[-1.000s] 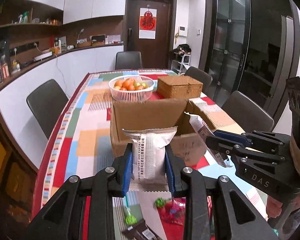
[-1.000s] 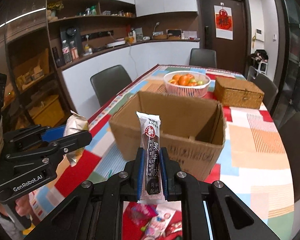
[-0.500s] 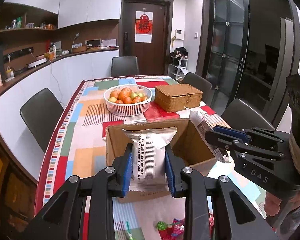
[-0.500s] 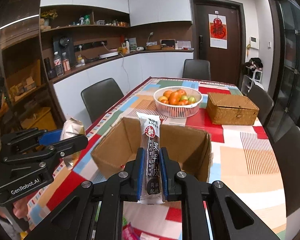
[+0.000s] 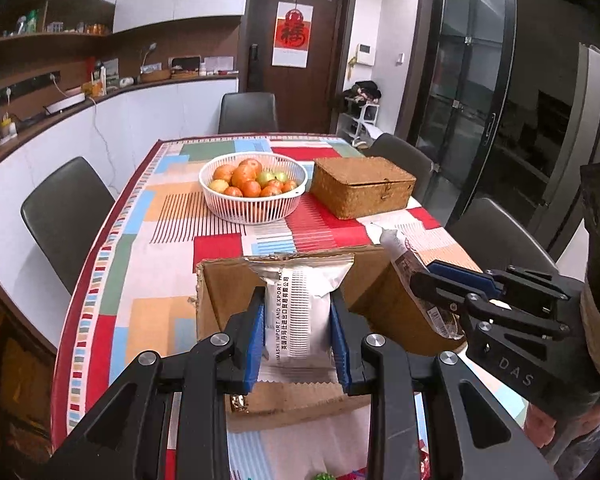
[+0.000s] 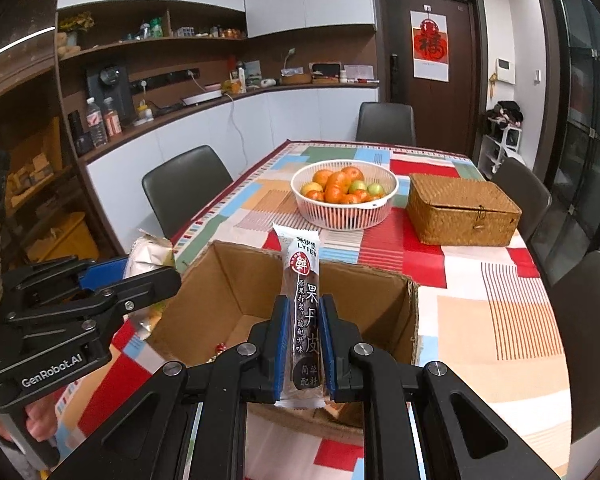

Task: Organize snacks
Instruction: 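Carry both packets over the cardboard box and open both tools to drop them, then move both open tools back over the snack pile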

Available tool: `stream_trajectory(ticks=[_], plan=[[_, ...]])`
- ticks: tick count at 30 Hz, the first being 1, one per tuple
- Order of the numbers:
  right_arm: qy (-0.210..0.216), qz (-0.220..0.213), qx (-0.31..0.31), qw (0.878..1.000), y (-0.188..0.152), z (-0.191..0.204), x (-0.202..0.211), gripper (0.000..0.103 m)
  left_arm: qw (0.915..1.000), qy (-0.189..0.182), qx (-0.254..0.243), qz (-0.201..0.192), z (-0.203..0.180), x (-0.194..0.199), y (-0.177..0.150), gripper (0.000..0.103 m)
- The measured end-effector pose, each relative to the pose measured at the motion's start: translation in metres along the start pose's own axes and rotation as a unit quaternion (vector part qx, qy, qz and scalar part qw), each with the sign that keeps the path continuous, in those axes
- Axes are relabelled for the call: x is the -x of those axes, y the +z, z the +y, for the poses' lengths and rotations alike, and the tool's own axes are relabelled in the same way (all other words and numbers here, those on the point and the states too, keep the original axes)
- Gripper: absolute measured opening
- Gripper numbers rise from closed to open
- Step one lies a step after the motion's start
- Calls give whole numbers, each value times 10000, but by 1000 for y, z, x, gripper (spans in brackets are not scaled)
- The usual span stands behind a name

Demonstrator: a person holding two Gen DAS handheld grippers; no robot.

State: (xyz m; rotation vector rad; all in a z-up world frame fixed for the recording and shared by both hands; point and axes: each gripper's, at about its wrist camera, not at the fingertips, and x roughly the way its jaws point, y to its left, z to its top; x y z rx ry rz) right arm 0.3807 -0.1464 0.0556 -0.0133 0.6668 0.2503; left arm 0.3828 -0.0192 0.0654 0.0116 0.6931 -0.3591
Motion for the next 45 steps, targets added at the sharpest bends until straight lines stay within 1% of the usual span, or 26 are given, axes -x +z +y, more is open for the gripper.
stream_trajectory(ticks=[4, 6, 7, 8, 9, 10, 12, 15, 20, 22, 26, 29, 32, 37, 40, 45], plan=[[-34, 90, -44, 9999, 0, -2, -11, 16, 9999, 109, -29, 122, 1, -15, 2, 31], [-88, 121, -85, 9999, 0, -4, -15, 16, 9996, 236, -95, 142, 0, -19, 2, 41], [-102, 113, -123, 9998, 0, -6, -16, 19, 9994, 321, -93, 132, 1, -18, 1, 52], [-140, 92, -167, 9997, -1, -7, -16, 24, 9992, 392, -79, 77, 1, -14, -1, 56], [-216, 126, -208, 9995, -1, -8, -16, 38, 9991, 406, -82, 43, 2, -11, -3, 56], [-246, 101, -244, 9993, -2, -9, -14, 42, 9991, 405, -105, 16, 2, -6, -5, 56], [-303, -45, -245, 9992, -6, -8, -5, 42, 9989, 434, -150, -67, 0, 7, -11, 57], [-338, -148, -71, 9993, -12, 1, 9, 42, 9983, 487, -247, -194, -4, 26, -18, 59], [-108, -258, 76, 9996, -25, 17, 32, 42, 9969, 521, -307, -499, -9, 62, -32, 65], [24, -277, 106, 9996, -31, 23, 41, 42, 9959, 581, -334, -602, -11, 76, -39, 65], [156, -282, 225, 9992, -41, 33, 52, 42, 9954, 630, -307, -654, -10, 95, -53, 68], [173, -294, 264, 9991, -49, 38, 60, 42, 9952, 643, -229, -695, -9, 105, -67, 70], [205, -277, 266, 9991, -58, 43, 65, 42, 9959, 668, -131, -600, -8, 109, -82, 70], [198, -166, 242, 9994, -76, 47, 71, 42, 9965, 721, -117, -400, -11, 113, -105, 71], [195, -52, 209, 9996, -88, 48, 72, 42, 9971, 723, -122, -205, -12, 111, -120, 73], [231, 281, 144, 9992, -111, 48, 66, 42, 9974, 686, -13, 213, -11, 103, -146, 73]])
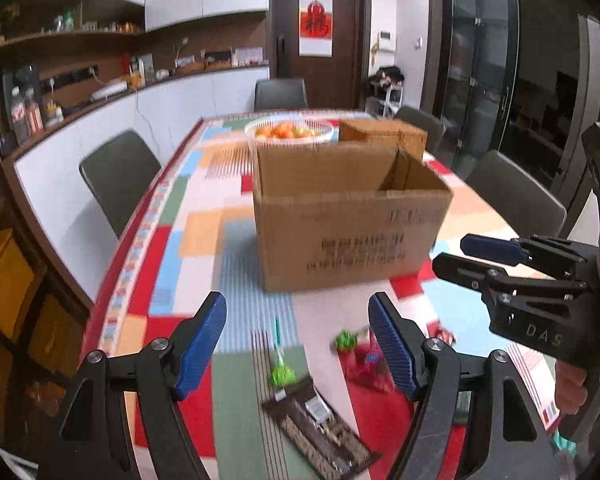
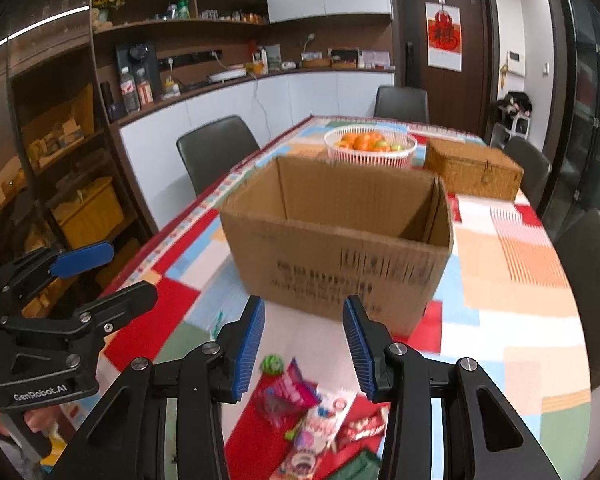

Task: Organize snacks
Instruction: 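Move both open tools back over the snack pile, then grasp the brown chocolate bar with the left tool while the right tool grasps the pink-white candy packet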

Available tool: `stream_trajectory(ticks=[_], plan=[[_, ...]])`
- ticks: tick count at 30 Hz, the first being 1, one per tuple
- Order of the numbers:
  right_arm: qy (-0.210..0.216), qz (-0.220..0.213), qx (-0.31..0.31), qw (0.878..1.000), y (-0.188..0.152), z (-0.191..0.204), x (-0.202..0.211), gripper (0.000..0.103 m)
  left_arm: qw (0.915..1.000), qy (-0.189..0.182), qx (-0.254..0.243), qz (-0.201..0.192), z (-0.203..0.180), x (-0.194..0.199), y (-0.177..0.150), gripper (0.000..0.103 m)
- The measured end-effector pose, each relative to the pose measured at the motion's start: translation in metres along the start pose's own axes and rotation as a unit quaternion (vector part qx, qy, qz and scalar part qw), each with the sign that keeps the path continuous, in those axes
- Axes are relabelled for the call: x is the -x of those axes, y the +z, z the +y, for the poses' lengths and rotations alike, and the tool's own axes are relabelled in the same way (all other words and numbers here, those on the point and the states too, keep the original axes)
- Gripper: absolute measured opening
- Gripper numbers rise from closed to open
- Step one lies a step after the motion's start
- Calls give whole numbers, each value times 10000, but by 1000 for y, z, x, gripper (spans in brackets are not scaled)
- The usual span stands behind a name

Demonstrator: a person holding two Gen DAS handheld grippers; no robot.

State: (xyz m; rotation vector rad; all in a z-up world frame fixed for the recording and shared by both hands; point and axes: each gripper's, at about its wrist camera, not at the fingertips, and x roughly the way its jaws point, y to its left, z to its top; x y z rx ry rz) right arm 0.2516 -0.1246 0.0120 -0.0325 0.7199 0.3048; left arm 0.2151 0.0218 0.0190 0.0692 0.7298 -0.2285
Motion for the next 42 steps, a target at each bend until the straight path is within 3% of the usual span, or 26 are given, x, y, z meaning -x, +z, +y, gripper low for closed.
stream_trajectory(ticks=[13, 23, 42], plan=[[-187, 708, -55, 9973, -53, -1, -14, 42, 9944, -119, 158, 1041, -5, -33, -61, 73], [-95, 1320, -162, 9911, -88, -5, -31, 42, 9869, -130, 226, 1595, -9, -60, -89, 73], [87, 1712, -476, 9841, -95, -15, -66, 41, 9787, -158, 463, 1993, 1, -103, -97, 73]])
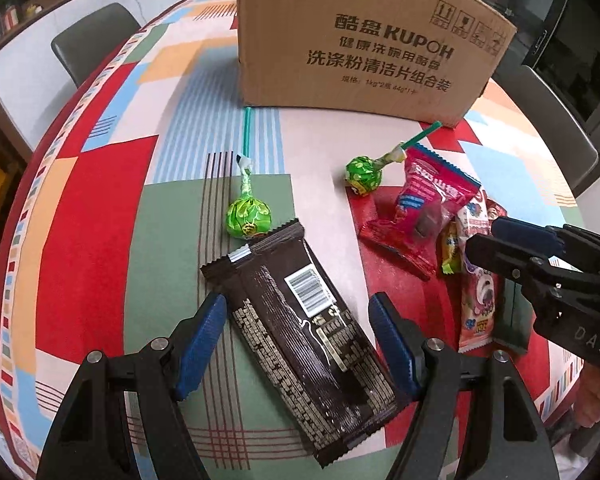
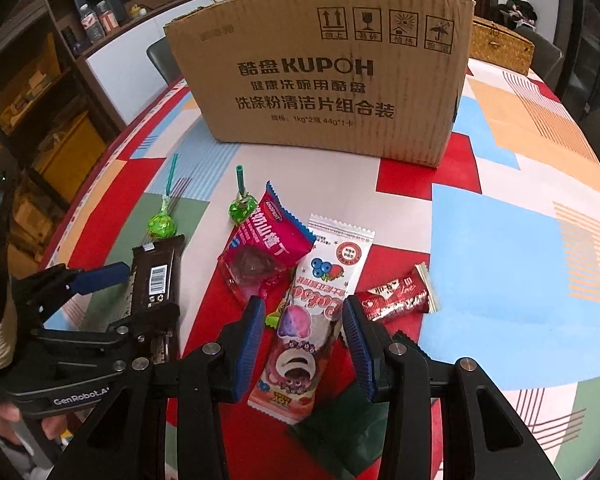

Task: Organize snacks
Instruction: 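Grasp the brown chocolate bar with the left tool while the right tool grasps the pink-white candy packet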

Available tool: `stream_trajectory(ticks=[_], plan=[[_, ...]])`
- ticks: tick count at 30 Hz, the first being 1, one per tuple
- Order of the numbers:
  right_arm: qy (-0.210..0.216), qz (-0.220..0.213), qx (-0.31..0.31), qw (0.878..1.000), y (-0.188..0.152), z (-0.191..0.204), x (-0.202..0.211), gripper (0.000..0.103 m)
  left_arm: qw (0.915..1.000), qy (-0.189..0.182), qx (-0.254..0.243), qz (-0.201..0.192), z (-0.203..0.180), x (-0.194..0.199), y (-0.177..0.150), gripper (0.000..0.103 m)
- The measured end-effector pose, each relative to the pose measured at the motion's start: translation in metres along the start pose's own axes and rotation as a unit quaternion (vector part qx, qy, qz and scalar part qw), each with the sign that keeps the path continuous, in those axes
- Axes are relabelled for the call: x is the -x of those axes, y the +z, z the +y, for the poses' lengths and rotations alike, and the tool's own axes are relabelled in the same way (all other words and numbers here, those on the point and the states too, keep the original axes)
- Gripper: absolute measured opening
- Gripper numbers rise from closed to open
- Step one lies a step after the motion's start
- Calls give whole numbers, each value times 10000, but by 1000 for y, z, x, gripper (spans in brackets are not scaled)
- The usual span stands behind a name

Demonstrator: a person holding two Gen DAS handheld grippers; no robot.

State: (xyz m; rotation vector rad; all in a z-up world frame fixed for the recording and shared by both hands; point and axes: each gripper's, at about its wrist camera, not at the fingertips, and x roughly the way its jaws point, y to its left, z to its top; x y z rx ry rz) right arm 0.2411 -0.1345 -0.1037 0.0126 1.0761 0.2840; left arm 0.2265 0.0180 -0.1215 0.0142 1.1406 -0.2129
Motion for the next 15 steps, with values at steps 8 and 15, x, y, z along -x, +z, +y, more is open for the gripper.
stream_trajectory(ticks=[8, 15], plan=[[-6, 31, 2, 10000, 7, -1, -9, 34, 9999, 62, 118, 57, -1, -10, 7, 73], [76, 140, -113, 9998, 12, -4, -18, 33, 9998, 172, 137, 19, -5, -13, 11, 73]])
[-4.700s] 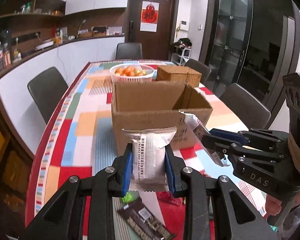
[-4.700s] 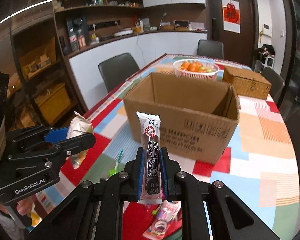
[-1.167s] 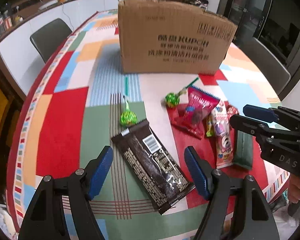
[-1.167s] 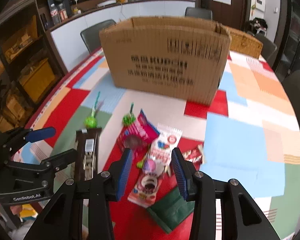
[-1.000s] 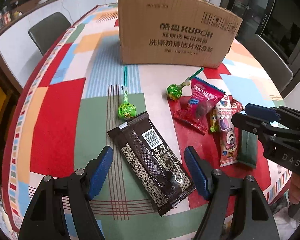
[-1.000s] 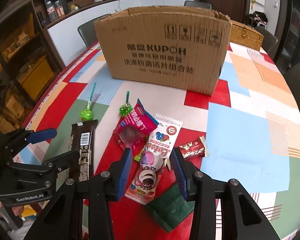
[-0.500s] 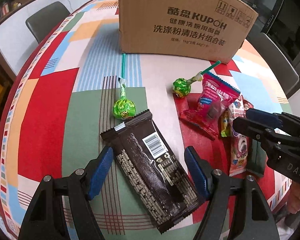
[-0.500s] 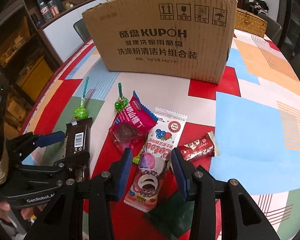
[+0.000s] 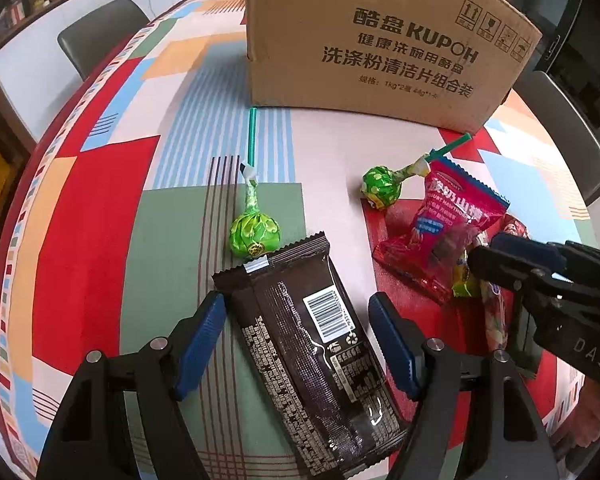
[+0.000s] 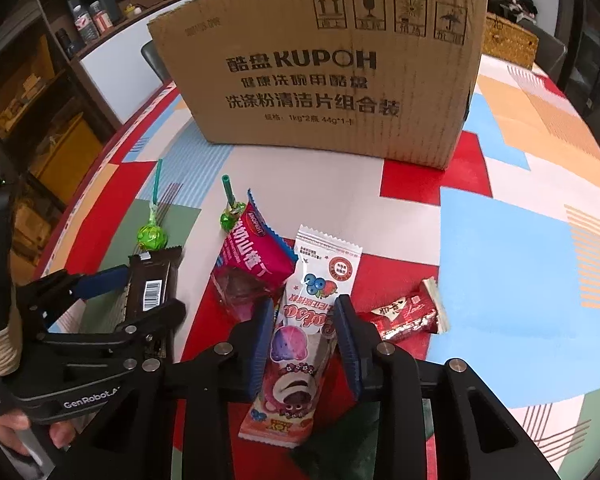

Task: Organize snacks
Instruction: 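Grasp the brown chocolate bar with the left tool while the right tool grasps the pink-white candy packet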

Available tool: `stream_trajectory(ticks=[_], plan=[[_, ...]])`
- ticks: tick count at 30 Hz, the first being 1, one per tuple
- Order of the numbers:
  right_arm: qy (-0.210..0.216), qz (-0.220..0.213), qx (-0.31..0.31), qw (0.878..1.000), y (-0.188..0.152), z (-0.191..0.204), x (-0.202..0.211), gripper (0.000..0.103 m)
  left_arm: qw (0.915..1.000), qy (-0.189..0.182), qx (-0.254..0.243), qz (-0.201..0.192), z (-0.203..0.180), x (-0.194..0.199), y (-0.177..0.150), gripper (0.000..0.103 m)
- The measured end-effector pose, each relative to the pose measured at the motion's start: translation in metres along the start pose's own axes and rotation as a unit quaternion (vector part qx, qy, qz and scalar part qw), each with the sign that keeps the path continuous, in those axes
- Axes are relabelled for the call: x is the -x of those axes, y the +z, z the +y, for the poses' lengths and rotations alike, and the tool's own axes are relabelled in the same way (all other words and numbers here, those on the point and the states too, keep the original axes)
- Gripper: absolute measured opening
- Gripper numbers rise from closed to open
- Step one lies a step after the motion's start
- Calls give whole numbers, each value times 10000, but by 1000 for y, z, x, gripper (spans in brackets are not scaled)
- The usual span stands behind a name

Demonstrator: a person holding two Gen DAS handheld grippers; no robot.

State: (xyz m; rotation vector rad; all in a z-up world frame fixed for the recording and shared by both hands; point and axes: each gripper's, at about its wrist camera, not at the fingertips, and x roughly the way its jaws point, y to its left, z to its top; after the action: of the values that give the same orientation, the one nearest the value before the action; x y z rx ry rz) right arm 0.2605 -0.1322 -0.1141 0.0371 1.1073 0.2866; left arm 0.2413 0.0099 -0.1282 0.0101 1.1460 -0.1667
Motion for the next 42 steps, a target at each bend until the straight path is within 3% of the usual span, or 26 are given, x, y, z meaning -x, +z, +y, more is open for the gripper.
stream_trajectory(ticks=[7, 14, 20, 27, 42], plan=[[162, 133, -275, 9994, -4, -10, -5, 33, 9998, 27, -183, -43, -11, 1, -6, 72], [313, 138, -411, 9986, -5, -15, -8, 34, 9996, 0, -229, -145, -16, 4, -9, 56], [336, 176, -508, 9980, -9, -21, -6, 41, 9995, -51, -267, -140, -18, 5, -10, 53], [339, 107, -502, 9981, -11, -23, -5, 41, 9995, -165, -215, -161, -16, 7, -11, 52], [0, -225, -362, 9991, -20, -18, 15, 11, 9981, -446, -215, -368, -18, 27, -16, 50]])
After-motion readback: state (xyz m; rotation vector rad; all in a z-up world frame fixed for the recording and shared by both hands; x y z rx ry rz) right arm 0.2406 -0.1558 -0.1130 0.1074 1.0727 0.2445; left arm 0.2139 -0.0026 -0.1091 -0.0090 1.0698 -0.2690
